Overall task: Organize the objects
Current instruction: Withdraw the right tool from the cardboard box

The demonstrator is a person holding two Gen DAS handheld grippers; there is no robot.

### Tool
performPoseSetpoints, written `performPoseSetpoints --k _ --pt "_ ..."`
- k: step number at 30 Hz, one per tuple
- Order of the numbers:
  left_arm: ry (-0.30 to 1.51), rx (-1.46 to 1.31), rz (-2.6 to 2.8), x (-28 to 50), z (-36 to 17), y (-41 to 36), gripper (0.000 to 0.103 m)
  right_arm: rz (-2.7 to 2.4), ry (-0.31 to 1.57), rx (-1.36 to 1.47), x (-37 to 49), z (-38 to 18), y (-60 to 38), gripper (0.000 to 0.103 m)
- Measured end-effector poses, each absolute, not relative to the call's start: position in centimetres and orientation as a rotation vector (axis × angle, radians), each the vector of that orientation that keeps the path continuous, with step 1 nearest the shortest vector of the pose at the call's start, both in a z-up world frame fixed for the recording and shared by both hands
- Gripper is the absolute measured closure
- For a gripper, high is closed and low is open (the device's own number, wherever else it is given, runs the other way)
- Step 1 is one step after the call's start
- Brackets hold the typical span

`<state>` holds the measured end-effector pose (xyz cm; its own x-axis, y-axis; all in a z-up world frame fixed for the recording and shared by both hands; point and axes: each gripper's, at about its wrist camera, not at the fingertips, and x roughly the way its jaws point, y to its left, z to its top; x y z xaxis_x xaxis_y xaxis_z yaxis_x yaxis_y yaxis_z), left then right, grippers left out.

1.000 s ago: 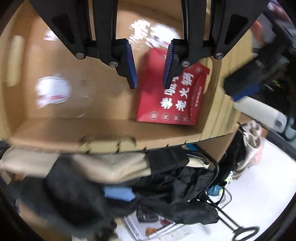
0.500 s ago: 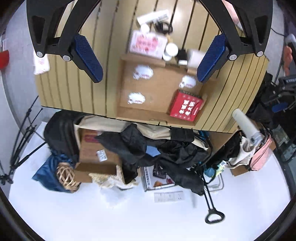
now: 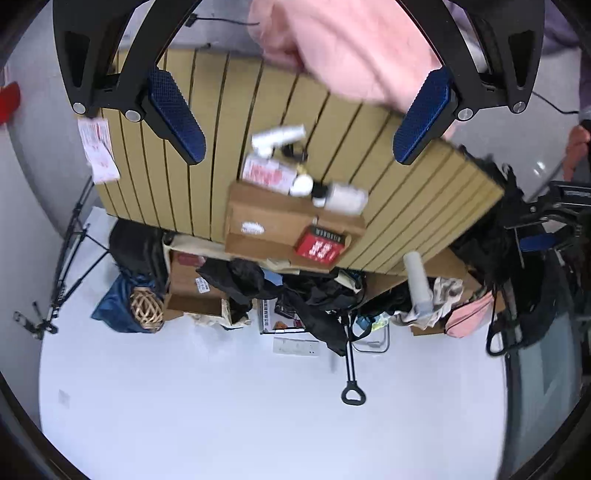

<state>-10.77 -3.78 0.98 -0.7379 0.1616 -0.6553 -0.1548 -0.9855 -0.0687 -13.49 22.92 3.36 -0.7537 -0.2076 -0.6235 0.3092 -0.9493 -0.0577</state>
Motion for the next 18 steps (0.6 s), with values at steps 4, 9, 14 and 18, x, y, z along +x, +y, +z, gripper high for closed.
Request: performPoseSetpoints --k 4,9,14,18 --pt "-0.084 -1.094 2.756 -6.3 -2.4 -3.8 0.0 -2.645 0.087 0.97 -7.7 -1.4 22.5 0.0" --pt "-0.044 -1.101 2.758 -6.1 -3.0 -3.6 0.0 -2.596 0.081 1.04 -7.1 -3.9 21.7 0.001" --pt "-0.114 -1.151 2.761 -7.5 -4.5 -4.4 0.0 -2.595 0.046 1.052 -8.1 -4.6 21.8 0.001" --pt "-0.108 -1.205 2.743 -10.4 -6.5 -4.8 0.0 -2.593 0.03 1.065 -9.9 -5.7 22.1 0.008"
